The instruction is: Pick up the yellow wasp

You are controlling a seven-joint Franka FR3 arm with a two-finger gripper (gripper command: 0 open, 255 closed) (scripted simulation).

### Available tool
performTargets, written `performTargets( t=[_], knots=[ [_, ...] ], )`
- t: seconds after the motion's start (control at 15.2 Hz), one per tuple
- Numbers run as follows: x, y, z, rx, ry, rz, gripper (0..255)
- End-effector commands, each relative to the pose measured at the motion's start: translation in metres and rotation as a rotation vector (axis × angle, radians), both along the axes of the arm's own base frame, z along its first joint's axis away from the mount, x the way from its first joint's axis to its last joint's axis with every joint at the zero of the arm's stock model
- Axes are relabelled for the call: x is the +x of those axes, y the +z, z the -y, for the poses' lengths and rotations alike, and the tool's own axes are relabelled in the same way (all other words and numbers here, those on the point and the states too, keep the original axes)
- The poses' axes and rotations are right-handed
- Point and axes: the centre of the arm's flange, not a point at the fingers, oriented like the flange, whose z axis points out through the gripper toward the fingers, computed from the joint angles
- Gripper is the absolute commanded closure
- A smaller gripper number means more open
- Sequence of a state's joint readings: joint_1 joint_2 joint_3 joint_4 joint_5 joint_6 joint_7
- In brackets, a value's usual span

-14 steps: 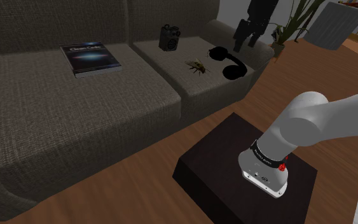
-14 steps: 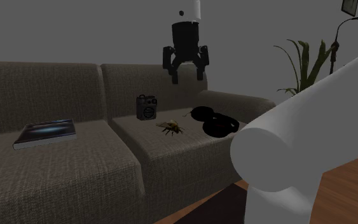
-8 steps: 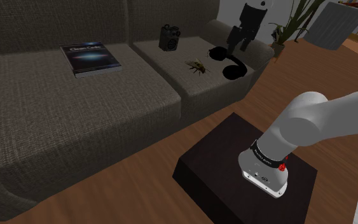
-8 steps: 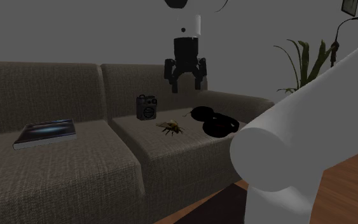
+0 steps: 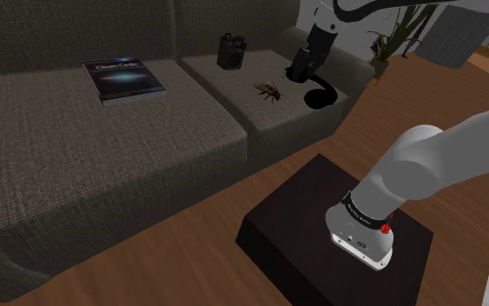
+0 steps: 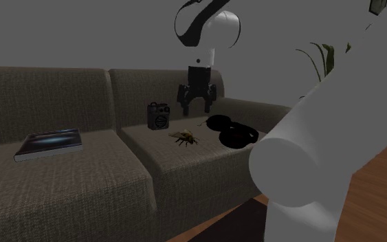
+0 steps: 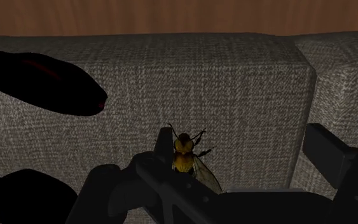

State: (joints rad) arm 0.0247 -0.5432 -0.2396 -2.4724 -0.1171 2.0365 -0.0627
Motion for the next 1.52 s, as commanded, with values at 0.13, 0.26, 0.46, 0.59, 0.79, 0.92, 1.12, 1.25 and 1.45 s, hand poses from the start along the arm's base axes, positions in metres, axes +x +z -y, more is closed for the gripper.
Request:
performTargets(
  t=[0.13,0.26,0.46,0.59,0.79,0.92,1.12,1.25,1.45],
  knots=[
    [0.032,-0.032,0.027,0.026,0.016,0.038,0],
    [0.049,-0.048,0.038,0.04,0.024,0.056,0],
    [0.075,-0.071,0.055,0.061,0.035,0.083,0],
    [0.093,-0.086,0.066,0.074,0.043,0.101,0],
    [0.099,-0.102,0.07,0.079,0.046,0.107,0],
    [0.099,-0.113,0.07,0.079,0.046,0.107,0],
    [0.099,-0.128,0.07,0.079,0.046,0.107,0],
    [0.099,-0.132,0.07,0.079,0.046,0.107,0],
    [0.1,-0.131,0.07,0.079,0.045,0.107,255]
  ],
)
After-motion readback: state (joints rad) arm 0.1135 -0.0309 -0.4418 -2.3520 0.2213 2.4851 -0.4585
